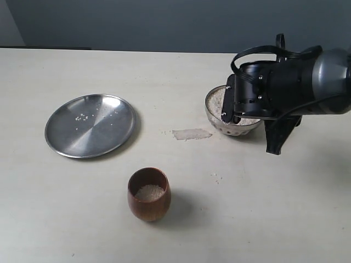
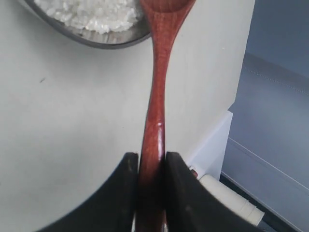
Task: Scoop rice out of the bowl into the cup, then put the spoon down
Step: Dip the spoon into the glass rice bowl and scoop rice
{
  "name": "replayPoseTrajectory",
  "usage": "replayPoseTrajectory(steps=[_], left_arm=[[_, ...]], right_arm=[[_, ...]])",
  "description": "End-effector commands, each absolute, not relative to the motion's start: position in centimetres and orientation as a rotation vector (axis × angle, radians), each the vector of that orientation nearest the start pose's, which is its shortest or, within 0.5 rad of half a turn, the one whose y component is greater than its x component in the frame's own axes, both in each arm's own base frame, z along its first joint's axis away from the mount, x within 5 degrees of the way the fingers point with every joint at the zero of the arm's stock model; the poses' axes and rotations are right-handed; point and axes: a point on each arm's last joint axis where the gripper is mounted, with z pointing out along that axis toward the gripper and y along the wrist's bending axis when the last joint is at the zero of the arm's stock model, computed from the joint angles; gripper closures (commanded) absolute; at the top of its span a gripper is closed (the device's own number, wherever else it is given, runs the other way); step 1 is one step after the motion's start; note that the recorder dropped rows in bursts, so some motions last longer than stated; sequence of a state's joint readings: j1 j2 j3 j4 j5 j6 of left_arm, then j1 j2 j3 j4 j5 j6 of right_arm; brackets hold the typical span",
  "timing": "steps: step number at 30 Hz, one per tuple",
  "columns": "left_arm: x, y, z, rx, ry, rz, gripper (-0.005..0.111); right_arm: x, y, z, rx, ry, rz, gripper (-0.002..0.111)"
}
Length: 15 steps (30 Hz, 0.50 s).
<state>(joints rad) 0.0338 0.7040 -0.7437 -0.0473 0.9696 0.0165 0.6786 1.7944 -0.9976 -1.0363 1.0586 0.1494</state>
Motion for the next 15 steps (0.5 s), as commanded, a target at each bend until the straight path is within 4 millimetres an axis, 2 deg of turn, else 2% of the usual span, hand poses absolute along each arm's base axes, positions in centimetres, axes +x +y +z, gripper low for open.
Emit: replayPoseTrajectory(steps=[1, 15], left_arm=[[11.67, 0.08, 32.29, -0.038, 2.402, -0.035, 0.106], [11.67, 0.08, 32.29, -0.038, 2.402, -0.035, 0.106]], right_arm=[[28.61, 14.81, 17.77, -1.477, 2.296, -1.135, 0.109], [28.34, 15.58, 17.09, -1.313, 2.402, -0.931, 0.109]])
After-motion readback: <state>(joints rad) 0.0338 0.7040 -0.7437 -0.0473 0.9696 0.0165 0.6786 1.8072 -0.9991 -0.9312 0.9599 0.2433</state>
